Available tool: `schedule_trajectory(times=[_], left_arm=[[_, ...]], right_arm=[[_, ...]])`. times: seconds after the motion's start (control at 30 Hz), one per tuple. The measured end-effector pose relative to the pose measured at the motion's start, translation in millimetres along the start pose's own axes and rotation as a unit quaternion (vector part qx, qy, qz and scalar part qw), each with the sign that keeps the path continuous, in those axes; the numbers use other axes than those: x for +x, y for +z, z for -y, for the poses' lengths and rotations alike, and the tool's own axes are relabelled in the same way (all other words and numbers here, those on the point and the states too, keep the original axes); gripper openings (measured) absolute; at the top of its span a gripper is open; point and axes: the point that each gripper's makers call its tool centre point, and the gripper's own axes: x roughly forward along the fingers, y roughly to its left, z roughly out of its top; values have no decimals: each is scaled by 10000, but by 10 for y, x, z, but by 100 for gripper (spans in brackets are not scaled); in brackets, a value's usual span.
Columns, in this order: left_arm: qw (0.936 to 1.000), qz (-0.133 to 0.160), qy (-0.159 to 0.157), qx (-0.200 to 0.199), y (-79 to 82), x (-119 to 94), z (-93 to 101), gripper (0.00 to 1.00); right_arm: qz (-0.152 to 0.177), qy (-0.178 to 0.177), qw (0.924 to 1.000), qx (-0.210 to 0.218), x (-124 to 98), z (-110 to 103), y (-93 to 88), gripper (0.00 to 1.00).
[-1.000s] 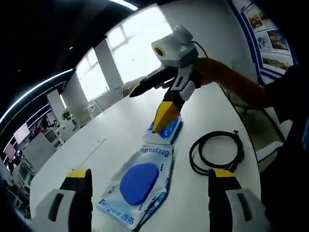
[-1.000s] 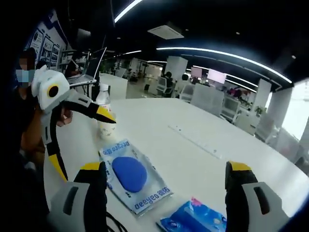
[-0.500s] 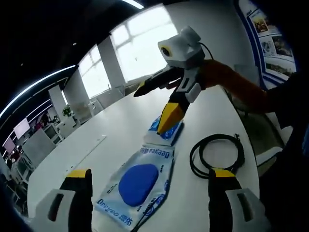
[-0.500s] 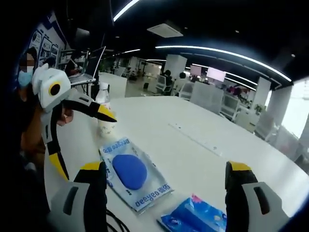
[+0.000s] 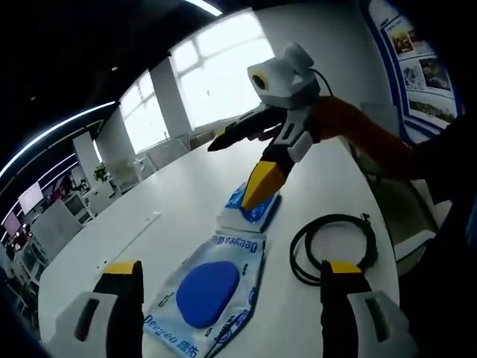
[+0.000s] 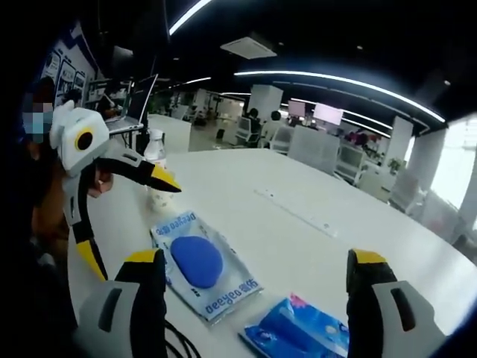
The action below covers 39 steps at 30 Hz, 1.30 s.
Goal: Arrange the tabletop items into an orderly group along one side of the table until the central work area is clear of visible clutter.
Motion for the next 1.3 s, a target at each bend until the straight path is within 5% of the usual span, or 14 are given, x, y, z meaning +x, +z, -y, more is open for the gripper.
schedule_trajectory(times=[1.3], left_arm=[[9983,194,-483,-275,180,506,244,74]], right_arm=[[-197,-518,9974,471,-489,396,-570,74]])
